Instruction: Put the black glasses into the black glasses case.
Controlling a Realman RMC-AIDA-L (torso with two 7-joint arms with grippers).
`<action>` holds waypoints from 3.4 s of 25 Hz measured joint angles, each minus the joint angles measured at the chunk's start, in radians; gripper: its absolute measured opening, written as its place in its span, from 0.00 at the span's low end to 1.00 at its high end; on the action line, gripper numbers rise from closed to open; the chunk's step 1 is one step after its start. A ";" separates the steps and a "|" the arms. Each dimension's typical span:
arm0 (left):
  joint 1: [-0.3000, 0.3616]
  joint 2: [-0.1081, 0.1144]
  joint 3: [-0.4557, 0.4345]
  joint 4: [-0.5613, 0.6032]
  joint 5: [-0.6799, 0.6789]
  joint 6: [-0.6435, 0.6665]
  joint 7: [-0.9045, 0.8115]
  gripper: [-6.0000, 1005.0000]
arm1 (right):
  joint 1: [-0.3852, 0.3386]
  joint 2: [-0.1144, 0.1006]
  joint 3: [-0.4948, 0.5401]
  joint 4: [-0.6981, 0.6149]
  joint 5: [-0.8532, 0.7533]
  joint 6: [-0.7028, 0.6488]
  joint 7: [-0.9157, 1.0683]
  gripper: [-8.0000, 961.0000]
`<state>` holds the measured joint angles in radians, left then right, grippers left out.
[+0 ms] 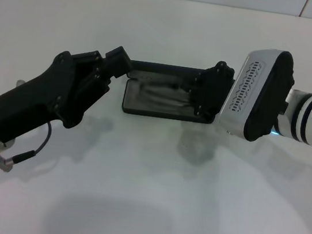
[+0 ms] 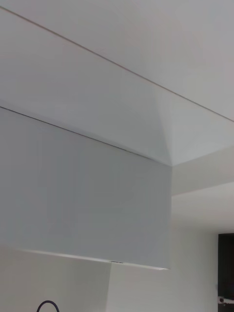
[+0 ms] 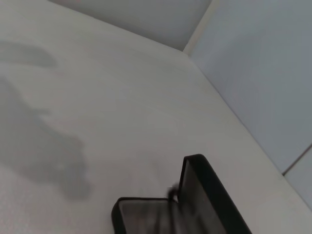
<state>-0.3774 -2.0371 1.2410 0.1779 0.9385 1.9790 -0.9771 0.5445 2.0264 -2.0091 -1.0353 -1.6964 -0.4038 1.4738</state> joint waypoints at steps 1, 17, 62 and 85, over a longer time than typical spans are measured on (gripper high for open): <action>0.000 0.000 0.000 0.000 0.000 0.000 0.000 0.06 | 0.000 0.000 0.000 0.000 -0.001 0.000 0.000 0.04; 0.002 0.006 -0.004 0.007 -0.003 0.000 -0.001 0.06 | -0.088 0.001 -0.014 -0.084 0.029 -0.006 0.003 0.11; -0.467 0.052 -0.068 0.260 0.875 -0.890 -0.624 0.28 | -0.303 -0.012 0.875 0.288 0.485 -1.112 -0.200 0.18; -0.253 0.001 -0.122 0.662 0.864 -0.551 -0.662 0.31 | -0.281 -0.023 0.879 0.334 0.474 -1.133 -0.213 0.22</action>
<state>-0.6300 -2.0360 1.1193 0.8397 1.8024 1.4282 -1.6387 0.2640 2.0030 -1.1305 -0.7009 -1.2223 -1.5373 1.2606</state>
